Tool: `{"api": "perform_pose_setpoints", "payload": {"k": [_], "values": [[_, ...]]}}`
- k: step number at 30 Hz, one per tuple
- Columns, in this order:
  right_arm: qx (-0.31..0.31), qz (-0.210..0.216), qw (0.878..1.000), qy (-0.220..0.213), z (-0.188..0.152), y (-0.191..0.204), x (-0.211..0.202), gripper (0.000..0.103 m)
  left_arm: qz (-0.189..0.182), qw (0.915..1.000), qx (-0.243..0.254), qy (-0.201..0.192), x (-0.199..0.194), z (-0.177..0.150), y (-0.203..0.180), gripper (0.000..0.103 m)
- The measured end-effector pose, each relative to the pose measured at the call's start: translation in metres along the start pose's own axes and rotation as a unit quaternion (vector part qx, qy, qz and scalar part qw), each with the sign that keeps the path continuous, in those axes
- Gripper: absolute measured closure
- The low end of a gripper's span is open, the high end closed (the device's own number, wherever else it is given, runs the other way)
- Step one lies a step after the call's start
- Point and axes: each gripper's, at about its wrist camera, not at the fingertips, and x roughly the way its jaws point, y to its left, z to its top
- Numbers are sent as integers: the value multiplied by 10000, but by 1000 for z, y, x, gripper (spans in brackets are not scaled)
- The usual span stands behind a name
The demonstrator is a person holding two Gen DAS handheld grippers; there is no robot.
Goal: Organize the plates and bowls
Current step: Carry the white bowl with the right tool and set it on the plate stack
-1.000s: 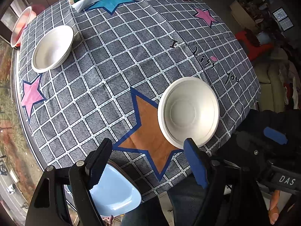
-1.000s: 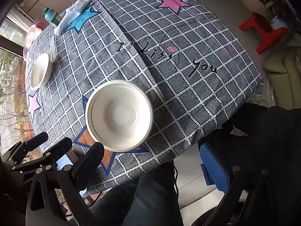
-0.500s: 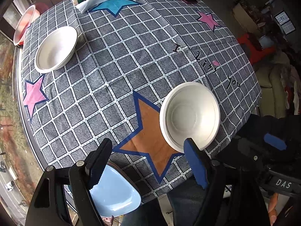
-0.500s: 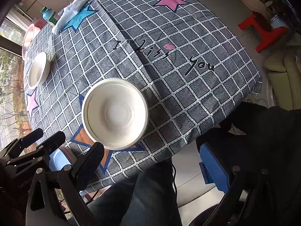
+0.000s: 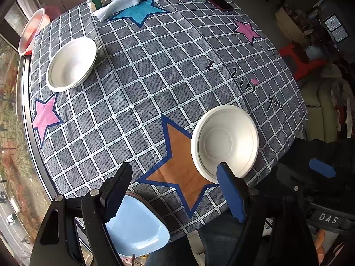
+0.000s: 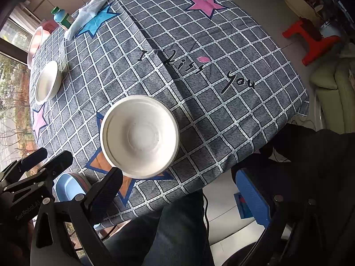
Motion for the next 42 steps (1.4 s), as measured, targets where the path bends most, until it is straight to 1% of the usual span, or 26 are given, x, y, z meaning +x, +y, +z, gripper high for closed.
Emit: {"api": "perform_pose_setpoints", "payload": {"k": [9, 15, 19, 24, 31, 42], "values": [[25, -43, 9999, 102, 0, 5, 6, 0, 27, 9999, -127, 11, 0, -2, 11, 22], [70, -56, 9996, 257, 1, 6, 14, 1, 38, 9997, -235, 41, 2, -2, 19, 22], [166, -4, 9992, 366, 3, 2, 18, 0, 29, 9996, -280, 46, 3, -2, 22, 22], [204, 171, 9985, 475, 3, 4, 22, 0, 34, 9994, -328, 79, 5, 0, 24, 22], [129, 202, 9983, 523, 6, 8, 25, 1, 45, 9992, -399, 81, 6, 1, 28, 22], [-107, 95, 9990, 428, 10, 13, 23, 0, 74, 9982, -588, 51, 7, 2, 36, 22]]}}
